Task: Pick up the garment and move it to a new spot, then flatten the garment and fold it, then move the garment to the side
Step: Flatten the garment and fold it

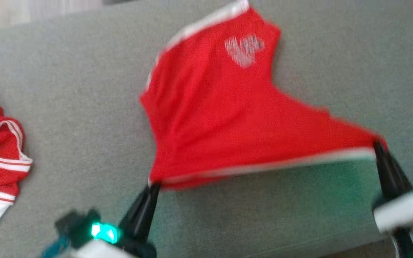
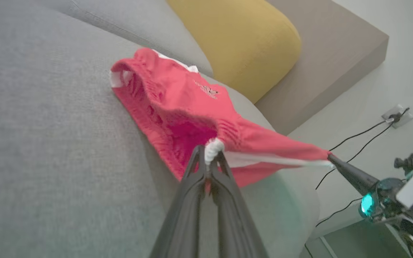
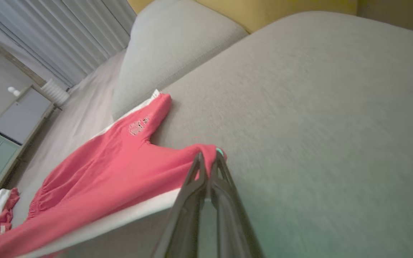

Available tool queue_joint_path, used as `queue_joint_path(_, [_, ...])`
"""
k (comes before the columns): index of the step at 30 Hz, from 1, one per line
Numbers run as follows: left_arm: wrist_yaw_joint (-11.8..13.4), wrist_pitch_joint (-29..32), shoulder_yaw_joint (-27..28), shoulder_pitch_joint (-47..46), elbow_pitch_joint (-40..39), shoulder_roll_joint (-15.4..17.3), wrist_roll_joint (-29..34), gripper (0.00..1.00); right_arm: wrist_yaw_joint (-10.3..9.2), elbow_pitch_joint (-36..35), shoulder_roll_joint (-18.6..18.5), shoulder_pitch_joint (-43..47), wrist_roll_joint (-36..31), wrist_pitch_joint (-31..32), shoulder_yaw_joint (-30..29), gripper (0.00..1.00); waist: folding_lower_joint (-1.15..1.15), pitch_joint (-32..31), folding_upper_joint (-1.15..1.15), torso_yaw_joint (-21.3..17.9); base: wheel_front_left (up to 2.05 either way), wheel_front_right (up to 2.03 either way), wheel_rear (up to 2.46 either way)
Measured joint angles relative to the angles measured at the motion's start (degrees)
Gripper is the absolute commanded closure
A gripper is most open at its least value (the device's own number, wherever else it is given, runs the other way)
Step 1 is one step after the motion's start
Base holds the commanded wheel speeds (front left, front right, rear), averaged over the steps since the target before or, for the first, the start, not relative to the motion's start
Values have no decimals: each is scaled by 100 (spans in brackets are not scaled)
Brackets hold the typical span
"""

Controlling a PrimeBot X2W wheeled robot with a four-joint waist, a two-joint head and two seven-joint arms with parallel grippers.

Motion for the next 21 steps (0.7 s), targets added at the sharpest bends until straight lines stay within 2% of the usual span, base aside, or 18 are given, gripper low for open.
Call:
queue_joint_path(4, [172,0,342,823,-619,-16,-21,100,0,-879,67,990,73,371,-190,100,0,-167,0,56,0,0,0])
queue_joint_path(10, [113,-14,617,903,-936,-160,-204,100,0,-1106,76,327,119,720,-126,100,3,-98,0,91,0,0,0])
queue_joint_path(14, [54,143,787,478,-813,-274,-505,100,0,-610,67,-1008,62,978,119,100,4,36,0,202,0,0,0])
queue_joint_path(19, [20,587,927,-517,-227,-670,-1027,100,0,402,41,-2527,-319,1241,202,100,5,272,0,511,0,0,0])
queue_joint_path(21, [26,753,924,-1001,136,-938,-1147,100,-1,837,36,-2995,-356,1296,79,100,5,372,0,688,0,0,0])
